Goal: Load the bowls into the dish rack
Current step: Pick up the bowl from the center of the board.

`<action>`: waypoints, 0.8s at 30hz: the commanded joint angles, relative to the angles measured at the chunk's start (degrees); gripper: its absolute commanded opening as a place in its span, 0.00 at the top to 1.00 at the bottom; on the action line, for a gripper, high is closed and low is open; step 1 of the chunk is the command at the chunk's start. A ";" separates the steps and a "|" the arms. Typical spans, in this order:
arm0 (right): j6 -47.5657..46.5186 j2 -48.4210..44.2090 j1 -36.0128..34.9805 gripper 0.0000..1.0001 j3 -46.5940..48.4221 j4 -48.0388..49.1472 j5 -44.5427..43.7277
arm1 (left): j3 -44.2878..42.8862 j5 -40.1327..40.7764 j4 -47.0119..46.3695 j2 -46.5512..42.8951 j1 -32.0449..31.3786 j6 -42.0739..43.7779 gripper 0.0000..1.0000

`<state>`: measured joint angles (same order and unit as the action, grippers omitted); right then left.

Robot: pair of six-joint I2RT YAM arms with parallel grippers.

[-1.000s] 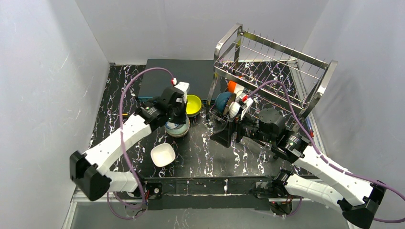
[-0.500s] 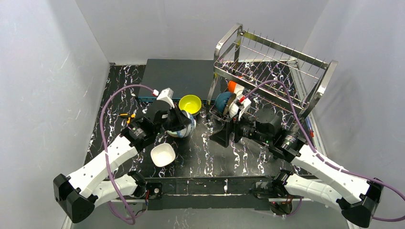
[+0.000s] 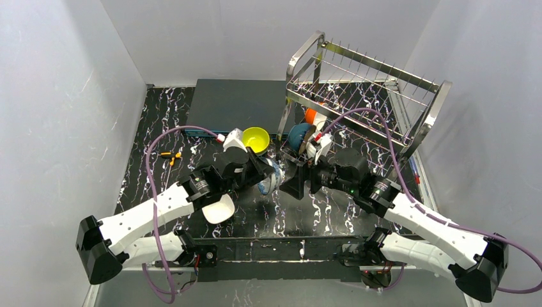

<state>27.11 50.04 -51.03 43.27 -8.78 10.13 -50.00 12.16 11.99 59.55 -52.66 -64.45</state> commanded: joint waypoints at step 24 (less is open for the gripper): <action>-1.63 7.75 -0.10 0.11 -3.56 4.55 -9.41 | -4.36 3.22 -10.74 4.91 -5.32 -9.12 1.00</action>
<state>25.93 56.73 -51.03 40.82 -5.78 2.96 -51.51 13.58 5.48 65.06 -57.47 -72.44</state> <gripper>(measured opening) 0.942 0.052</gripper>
